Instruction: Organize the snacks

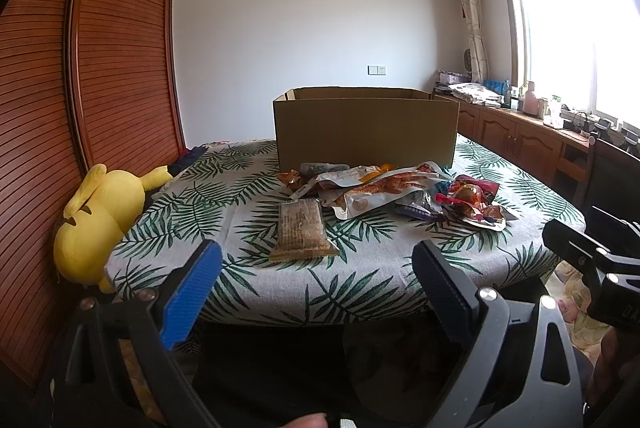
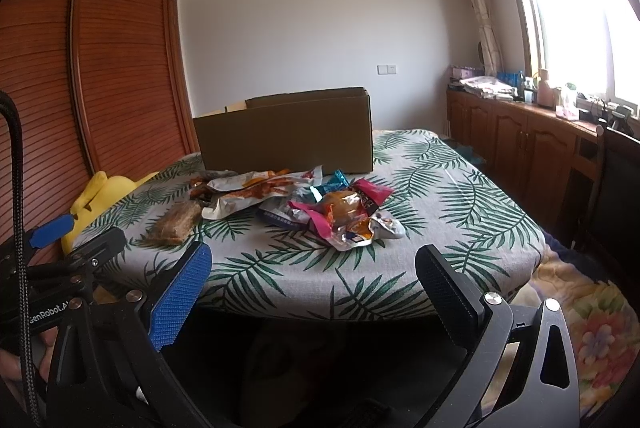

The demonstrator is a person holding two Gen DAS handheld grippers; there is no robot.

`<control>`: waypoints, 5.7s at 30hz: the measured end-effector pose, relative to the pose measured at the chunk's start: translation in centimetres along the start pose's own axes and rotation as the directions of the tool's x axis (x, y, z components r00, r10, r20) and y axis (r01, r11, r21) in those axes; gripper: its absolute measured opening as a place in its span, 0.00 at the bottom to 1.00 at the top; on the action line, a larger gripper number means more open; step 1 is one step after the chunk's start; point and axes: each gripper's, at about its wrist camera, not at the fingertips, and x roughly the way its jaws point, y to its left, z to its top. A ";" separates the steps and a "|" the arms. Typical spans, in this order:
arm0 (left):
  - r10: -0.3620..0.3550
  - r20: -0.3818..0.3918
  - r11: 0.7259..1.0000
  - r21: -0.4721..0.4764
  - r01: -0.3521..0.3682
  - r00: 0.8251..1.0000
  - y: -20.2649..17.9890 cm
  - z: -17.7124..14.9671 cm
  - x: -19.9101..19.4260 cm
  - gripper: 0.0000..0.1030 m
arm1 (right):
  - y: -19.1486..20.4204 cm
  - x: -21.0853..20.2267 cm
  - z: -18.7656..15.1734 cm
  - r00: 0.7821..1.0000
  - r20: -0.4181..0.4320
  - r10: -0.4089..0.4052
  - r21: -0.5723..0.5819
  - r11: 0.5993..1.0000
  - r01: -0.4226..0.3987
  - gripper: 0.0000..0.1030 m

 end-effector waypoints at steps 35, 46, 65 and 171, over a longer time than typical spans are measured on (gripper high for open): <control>0.002 -0.003 1.000 -0.005 -0.002 1.000 0.4 0.2 -0.2 0.94 | -0.2 0.0 -0.1 1.000 -0.004 0.000 0.007 1.000 0.000 1.00; -0.015 -0.030 1.000 0.003 0.015 0.999 0.4 0.0 1.2 0.94 | -0.3 0.2 -0.2 1.000 -0.007 0.005 0.001 1.000 -0.005 1.00; -0.035 -0.143 0.998 0.047 0.042 0.989 2.1 2.1 7.2 0.94 | -3.7 8.2 3.2 0.985 -0.163 0.051 -0.093 0.993 -0.067 1.00; -0.336 -0.222 0.940 -0.029 0.339 0.915 4.9 13.2 12.9 0.40 | -3.9 15.3 12.4 0.950 -0.288 0.125 -0.162 0.971 -0.177 0.37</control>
